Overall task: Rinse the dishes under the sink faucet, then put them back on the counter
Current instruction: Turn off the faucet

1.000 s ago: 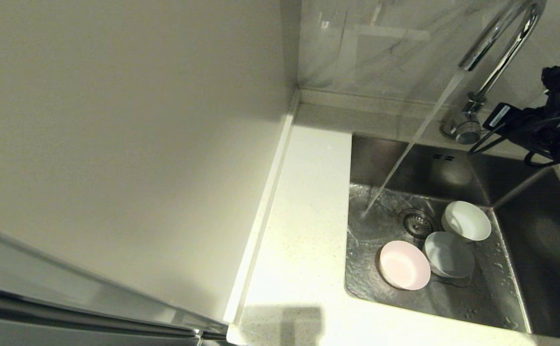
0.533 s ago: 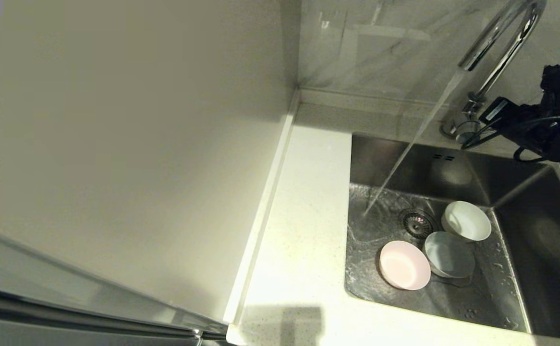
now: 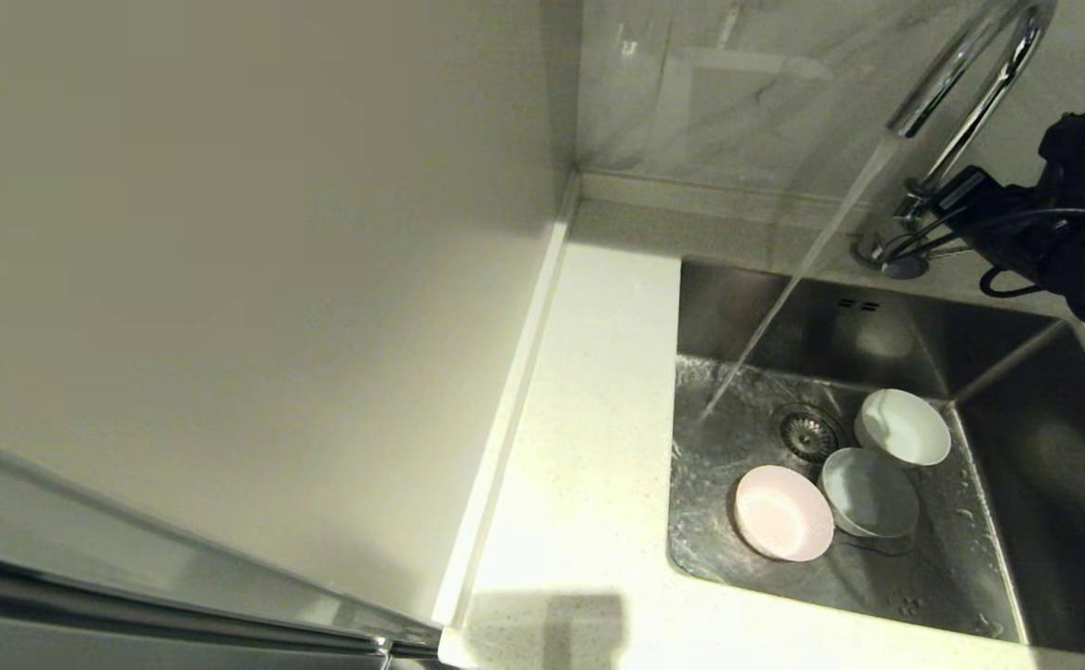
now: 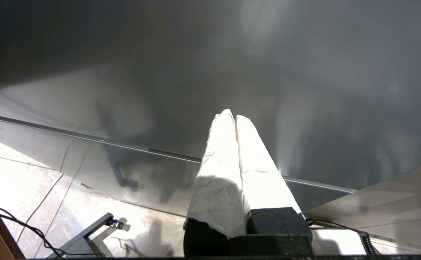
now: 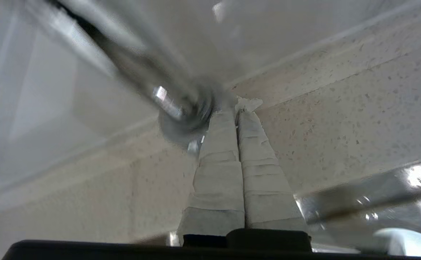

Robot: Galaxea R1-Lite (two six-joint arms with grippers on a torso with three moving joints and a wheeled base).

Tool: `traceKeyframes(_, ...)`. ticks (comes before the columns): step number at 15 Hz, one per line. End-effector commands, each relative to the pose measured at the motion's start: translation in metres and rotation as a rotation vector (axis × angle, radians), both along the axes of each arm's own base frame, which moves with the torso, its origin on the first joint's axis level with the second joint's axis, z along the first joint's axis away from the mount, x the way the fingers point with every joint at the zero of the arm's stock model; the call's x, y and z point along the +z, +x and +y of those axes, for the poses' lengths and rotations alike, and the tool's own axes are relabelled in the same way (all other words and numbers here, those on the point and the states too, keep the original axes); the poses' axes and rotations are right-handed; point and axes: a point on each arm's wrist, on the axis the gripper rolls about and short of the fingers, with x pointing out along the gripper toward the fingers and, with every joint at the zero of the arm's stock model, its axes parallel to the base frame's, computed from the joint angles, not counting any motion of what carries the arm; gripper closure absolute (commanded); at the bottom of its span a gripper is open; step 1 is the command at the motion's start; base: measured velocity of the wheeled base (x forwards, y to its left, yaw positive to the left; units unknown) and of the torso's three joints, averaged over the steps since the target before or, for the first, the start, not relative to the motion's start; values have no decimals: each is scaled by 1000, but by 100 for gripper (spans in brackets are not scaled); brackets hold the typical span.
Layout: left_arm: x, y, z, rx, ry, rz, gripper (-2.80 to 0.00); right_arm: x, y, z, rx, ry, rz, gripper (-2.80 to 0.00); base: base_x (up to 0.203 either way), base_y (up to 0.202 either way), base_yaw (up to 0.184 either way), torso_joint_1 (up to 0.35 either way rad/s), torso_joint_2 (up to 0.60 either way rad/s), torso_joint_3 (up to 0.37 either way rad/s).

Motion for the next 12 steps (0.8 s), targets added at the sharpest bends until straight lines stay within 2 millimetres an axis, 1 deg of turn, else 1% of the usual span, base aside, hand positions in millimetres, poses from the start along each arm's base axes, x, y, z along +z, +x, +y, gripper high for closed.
traceKeyframes(1, 0, 0, 0, 0, 0, -3, 0, -3, 8, -1, 4, 24, -11, 0, 0, 0, 0, 0, 0, 0)
traceKeyframes(3, 0, 0, 0, 0, 0, -3, 0, -7, 11, -1, 5, 55, -14, 0, 0, 0, 0, 0, 0, 0)
traceKeyframes(8, 0, 0, 0, 0, 0, -3, 0, -1, 15, -2, 7, 72, -61, 0, 0, 0, 0, 0, 0, 0)
traceKeyframes(10, 0, 0, 0, 0, 0, -3, 0, 14, 6, -5, -2, 62, -96, 0, 0, 0, 0, 0, 0, 0)
traceKeyframes(12, 0, 0, 0, 0, 0, -3, 0, 34, -12, -11, -12, 46, -132, 0, 0, 0, 0, 0, 0, 0)
